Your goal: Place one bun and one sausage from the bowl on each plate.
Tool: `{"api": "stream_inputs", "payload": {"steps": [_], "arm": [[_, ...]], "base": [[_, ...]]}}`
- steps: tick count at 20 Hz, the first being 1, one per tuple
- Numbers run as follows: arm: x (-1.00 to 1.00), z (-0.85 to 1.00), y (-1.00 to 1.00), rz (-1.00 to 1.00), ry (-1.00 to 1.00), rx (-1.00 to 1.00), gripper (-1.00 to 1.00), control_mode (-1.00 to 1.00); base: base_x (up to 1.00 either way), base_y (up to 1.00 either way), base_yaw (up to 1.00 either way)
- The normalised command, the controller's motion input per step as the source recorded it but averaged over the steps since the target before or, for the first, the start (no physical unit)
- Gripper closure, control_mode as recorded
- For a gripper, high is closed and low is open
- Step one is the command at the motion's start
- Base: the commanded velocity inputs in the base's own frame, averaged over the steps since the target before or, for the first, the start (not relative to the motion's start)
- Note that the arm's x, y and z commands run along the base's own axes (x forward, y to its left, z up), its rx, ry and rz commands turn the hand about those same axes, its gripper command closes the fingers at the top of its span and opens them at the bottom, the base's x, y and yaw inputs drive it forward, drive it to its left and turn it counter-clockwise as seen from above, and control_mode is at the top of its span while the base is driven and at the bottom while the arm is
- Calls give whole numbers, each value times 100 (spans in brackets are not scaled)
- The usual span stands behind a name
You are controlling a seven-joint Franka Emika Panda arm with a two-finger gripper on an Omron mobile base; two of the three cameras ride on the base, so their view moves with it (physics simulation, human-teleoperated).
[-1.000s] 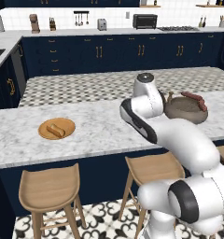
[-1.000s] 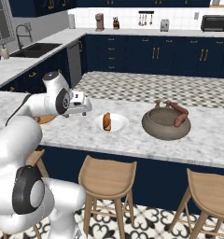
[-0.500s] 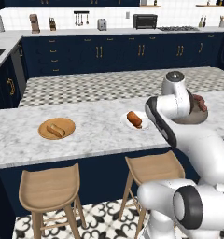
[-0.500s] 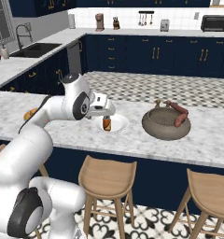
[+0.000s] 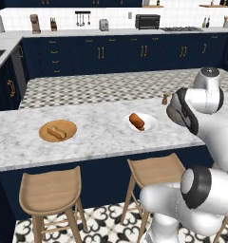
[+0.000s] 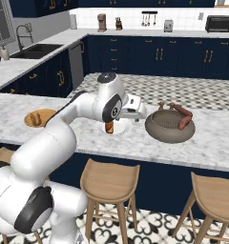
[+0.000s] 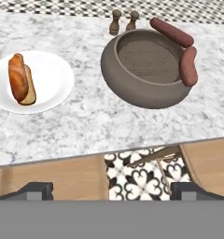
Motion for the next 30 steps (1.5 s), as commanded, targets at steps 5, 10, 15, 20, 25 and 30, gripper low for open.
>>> {"api": "stream_inputs", "payload": {"steps": [5,10,15,20,25,30], "arm": [[50,0,-82,-1,3,3,-100,-100],[82,0,-86,0,17,0,-100,-100],[62,-19,-77,0,20,0,-100,-100],[38,-31,-58,0,10,0,-100,-100],[3,-21,-58,0,0,0,-100,-100],[-3,-15,-33,0,0,0,-100,-100]], "base": [[0,0,0],[0,0,0],[0,0,0],[0,0,0],[0,0,0],[0,0,0]]}}
